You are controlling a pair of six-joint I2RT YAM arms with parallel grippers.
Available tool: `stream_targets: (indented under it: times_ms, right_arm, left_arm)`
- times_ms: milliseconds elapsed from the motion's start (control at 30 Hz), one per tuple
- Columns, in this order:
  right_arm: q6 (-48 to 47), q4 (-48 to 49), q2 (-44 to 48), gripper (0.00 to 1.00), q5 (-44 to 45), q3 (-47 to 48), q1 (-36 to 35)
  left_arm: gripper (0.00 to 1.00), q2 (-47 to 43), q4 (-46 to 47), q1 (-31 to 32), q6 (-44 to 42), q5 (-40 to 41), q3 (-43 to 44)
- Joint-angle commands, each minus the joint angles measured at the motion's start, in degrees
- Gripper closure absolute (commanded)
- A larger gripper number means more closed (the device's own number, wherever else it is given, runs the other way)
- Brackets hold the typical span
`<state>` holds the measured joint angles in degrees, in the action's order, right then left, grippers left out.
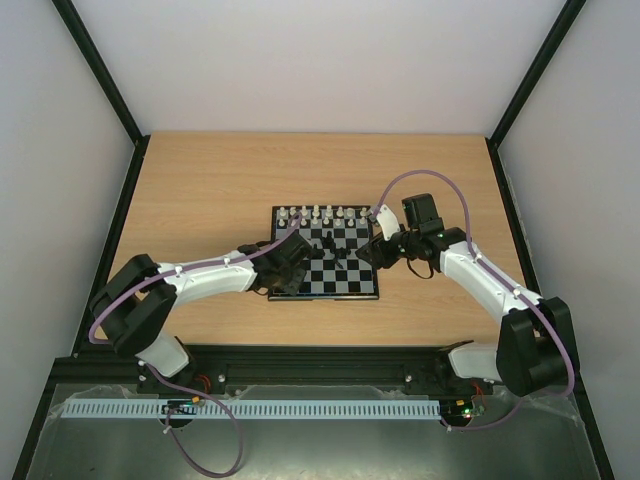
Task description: Set up the chess pieces on the board
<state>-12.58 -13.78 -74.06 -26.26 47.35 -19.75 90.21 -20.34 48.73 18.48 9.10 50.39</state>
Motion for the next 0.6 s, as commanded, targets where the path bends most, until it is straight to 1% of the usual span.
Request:
stream_targets:
  times_ms: [0, 333, 567]
  right_arm:
    - [-0.6, -1.2, -0.6, 0.43, -0.6, -0.4, 0.1]
    - [-0.7, -1.3, -0.4, 0.43, -0.7, -0.5, 0.1]
    - [-0.8, -1.4, -0.3, 0.43, -0.9, -0.5, 0.1]
  left_arm:
    - [0.86, 0.8, 0.6, 0.0, 0.7, 0.7, -0.7]
    - [0.85, 1.4, 0.8, 0.0, 1.1, 1.1, -0.6]
    - [0.81, 2.0, 0.9, 0.0, 1.6, 1.3, -0.6]
